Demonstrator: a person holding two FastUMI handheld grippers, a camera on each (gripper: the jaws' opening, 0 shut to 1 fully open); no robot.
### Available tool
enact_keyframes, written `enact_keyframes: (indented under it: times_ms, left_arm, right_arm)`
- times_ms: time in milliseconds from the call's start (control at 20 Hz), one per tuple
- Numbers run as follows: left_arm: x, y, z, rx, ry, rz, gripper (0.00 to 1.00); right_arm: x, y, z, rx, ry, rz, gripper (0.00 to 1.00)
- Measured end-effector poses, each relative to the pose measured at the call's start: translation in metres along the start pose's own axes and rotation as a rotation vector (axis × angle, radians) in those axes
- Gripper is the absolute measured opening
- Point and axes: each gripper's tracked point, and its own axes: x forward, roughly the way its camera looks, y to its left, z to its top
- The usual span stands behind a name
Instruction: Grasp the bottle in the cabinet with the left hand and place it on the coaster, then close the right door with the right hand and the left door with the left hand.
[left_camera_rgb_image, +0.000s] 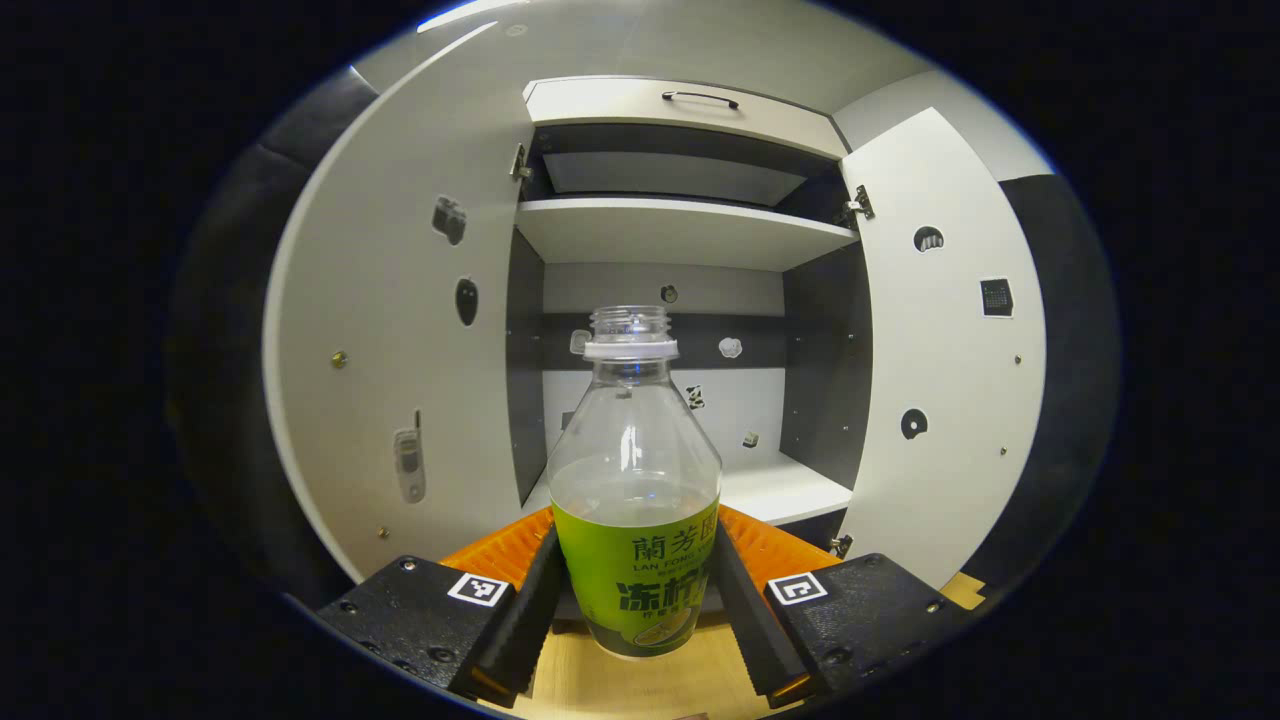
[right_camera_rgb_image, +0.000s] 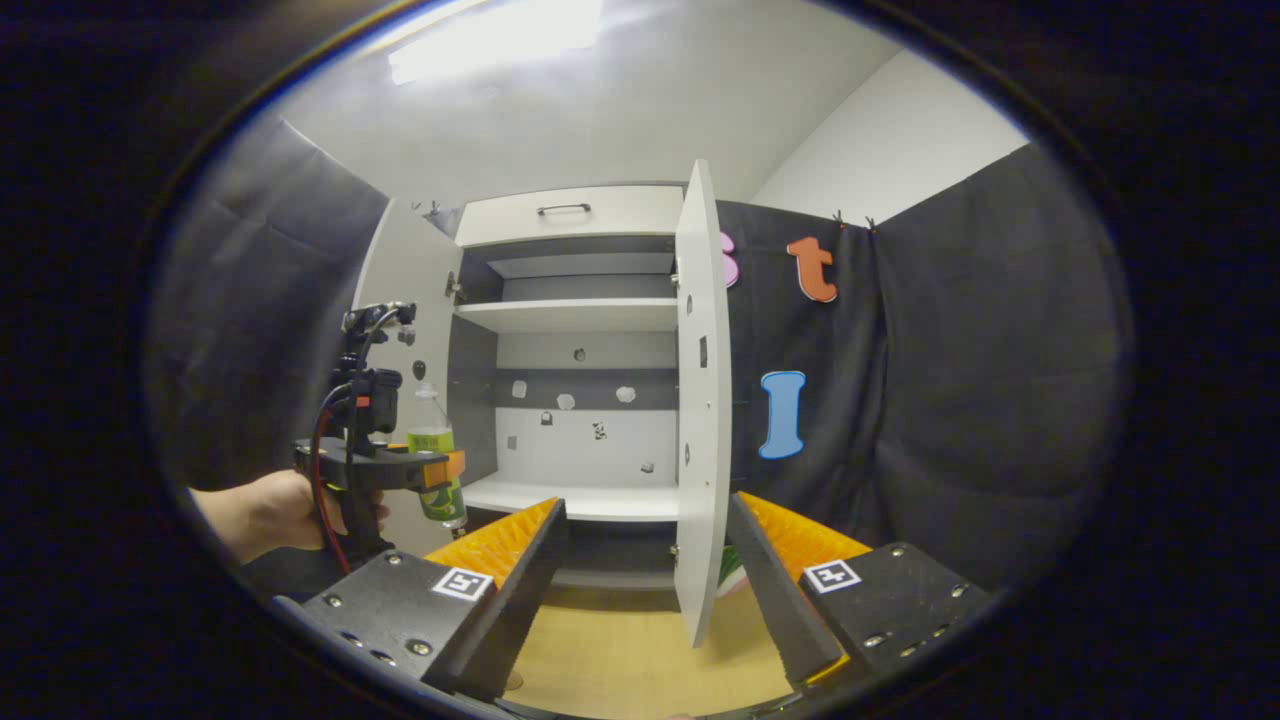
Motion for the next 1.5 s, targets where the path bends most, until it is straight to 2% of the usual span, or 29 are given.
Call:
enact_keyframes:
  times_ms: [50,100,350,400,750,950,1150,1200,1350,1450,1500]
  left_arm:
    - [-0.009,0.001,-0.006,0.0,0.002,0.004,0.8]
    - [-0.016,0.003,-0.011,-0.003,0.005,0.008,0.78]
    - [-0.045,0.007,-0.054,-0.025,0.047,0.019,0.8]
    - [-0.05,0.008,-0.06,-0.015,0.04,0.023,0.78]
    - [-0.081,-0.014,-0.13,-0.106,0.08,-0.041,0.8]
    - [-0.091,-0.014,-0.181,-0.099,0.102,-0.038,0.81]
    - [-0.096,-0.027,-0.228,-0.086,0.116,-0.095,0.81]
    - [-0.093,-0.037,-0.23,-0.092,0.087,-0.124,0.84]
    - [-0.09,-0.048,-0.259,-0.099,0.105,-0.164,0.8]
    - [-0.084,-0.053,-0.286,-0.018,0.113,-0.18,0.79]
    - [-0.083,-0.049,-0.302,0.013,0.166,-0.173,0.77]
  right_arm:
    - [-0.002,0.002,-0.001,0.0,0.002,0.009,0.97]
    - [-0.003,0.004,-0.002,0.001,0.003,0.017,0.92]
    - [0.0,0.017,-0.01,0.004,0.01,0.048,0.92]
    - [0.003,0.019,-0.012,0.003,0.015,0.05,0.97]
    - [0.024,0.03,-0.027,-0.011,0.038,0.046,0.98]
    - [0.035,0.036,-0.041,-0.013,0.062,0.048,0.98]
    - [0.05,0.043,-0.05,-0.025,0.082,0.053,0.98]
    - [0.053,0.046,-0.052,-0.025,0.085,0.06,0.98]
    - [0.062,0.052,-0.057,-0.021,0.089,0.076,0.97]
    - [0.066,0.054,-0.06,0.002,0.102,0.083,0.97]
    - [0.068,0.052,-0.059,0.015,0.106,0.077,0.97]
